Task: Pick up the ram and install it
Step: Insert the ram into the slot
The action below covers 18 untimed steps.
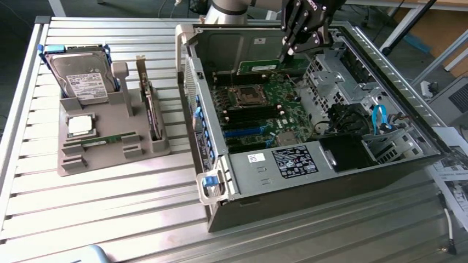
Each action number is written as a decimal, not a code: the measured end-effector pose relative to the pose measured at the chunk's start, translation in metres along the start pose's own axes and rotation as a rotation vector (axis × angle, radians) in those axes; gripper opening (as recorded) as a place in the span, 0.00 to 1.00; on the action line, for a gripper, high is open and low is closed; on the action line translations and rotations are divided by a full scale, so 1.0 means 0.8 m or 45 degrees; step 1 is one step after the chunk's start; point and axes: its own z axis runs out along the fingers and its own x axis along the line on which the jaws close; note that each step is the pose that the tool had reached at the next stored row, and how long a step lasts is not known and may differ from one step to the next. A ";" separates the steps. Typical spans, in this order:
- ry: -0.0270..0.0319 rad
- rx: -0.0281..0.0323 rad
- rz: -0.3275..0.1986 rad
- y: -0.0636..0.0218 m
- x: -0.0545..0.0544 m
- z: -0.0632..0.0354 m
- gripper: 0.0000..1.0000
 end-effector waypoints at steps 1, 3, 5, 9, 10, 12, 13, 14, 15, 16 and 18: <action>-0.0001 0.0001 0.004 0.000 0.000 0.000 0.12; -0.0004 0.0006 0.013 0.000 0.000 0.000 0.12; -0.0006 0.0012 0.024 0.000 0.000 0.000 0.12; -0.0016 0.0029 0.059 0.000 0.000 0.000 0.12; -0.0018 0.0032 0.066 0.000 0.000 0.000 0.12; -0.0020 0.0033 0.066 0.000 0.000 0.000 0.12; -0.0019 0.0033 0.067 0.000 0.000 0.000 0.12; -0.0019 0.0033 0.067 0.000 0.000 0.000 0.12; -0.0018 0.0033 0.067 0.000 0.000 0.000 0.12; -0.0018 0.0033 0.067 0.000 0.000 0.000 0.12; -0.0018 0.0033 0.067 0.000 -0.001 0.000 0.12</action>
